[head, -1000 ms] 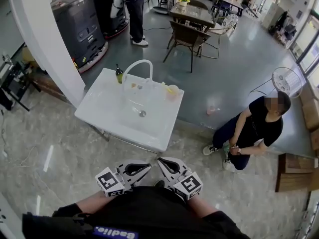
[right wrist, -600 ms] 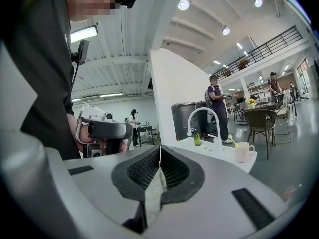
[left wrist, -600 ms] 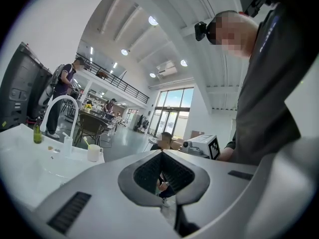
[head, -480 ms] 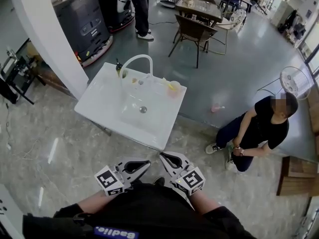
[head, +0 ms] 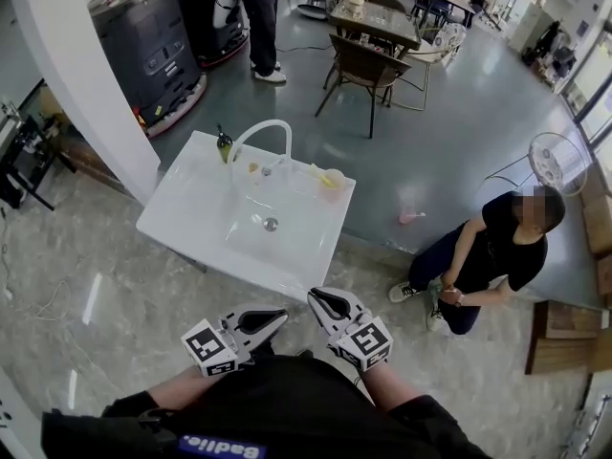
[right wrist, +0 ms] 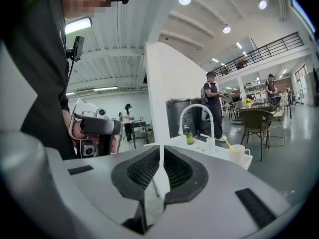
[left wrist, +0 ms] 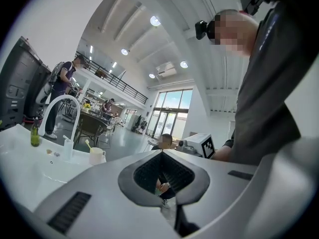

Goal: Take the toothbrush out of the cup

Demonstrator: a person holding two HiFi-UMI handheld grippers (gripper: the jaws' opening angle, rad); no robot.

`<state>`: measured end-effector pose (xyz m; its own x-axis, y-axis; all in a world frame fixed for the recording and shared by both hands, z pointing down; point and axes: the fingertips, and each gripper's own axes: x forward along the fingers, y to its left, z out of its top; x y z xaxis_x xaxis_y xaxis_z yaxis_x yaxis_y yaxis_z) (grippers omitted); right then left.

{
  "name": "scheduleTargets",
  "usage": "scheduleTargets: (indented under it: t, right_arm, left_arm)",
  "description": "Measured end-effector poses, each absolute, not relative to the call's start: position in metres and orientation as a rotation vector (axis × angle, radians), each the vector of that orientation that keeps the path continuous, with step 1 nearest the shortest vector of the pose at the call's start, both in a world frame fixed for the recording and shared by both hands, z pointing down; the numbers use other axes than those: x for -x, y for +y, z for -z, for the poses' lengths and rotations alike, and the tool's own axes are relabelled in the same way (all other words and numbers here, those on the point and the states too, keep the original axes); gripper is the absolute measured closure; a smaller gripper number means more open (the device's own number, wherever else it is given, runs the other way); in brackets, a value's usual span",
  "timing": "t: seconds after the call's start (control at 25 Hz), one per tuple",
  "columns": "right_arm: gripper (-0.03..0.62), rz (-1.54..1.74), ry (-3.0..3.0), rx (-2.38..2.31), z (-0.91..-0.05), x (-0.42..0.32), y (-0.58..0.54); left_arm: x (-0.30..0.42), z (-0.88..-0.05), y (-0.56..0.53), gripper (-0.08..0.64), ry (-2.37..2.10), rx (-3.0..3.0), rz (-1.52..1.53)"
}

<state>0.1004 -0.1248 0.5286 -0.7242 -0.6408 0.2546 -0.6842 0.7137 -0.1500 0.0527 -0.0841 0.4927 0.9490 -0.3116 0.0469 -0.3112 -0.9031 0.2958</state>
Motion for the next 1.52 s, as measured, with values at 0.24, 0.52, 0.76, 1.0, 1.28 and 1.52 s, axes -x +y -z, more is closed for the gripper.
scheduleTargets:
  t: [0.24,0.52,0.76,1.0,1.28,1.52]
  right_arm:
    - [0.578,-0.3,-2.673,-1.127,-0.532,-0.091,-0.169]
    - [0.577,-0.265,-2.59,-1.193,-0.537,-0.087,-0.225]
    - [0.554,-0.239,-2.507,-1.249,-0.556,-0.103,-0.267]
    - [0.534,-0.184,-2.429,-1.272,-0.565,-0.12,-0.307]
    - [0.497,-0.18,-2.376,-1.261,-0.582,-0.129,-0.357]
    - [0.457,-0.157,-2.309,-1.213,-0.605,-0.13,-0.394]
  left_arm:
    - [-0.039,-0.496,-0.12,0.554,-0.394,-2.798,0.02]
    - [-0.027,-0.5,-0.159,0.552,-0.35,-2.786,0.031]
    - [-0.017,-0.508,-0.177,0.552,-0.325,-2.773,0.02]
    - [-0.006,-0.516,-0.187,0.554,-0.333,-2.755,0.007]
    - [0.005,-0.525,-0.193,0.554,-0.364,-2.729,0.006]
    - [0.019,-0.529,-0.2,0.554,-0.403,-2.709,0.006]
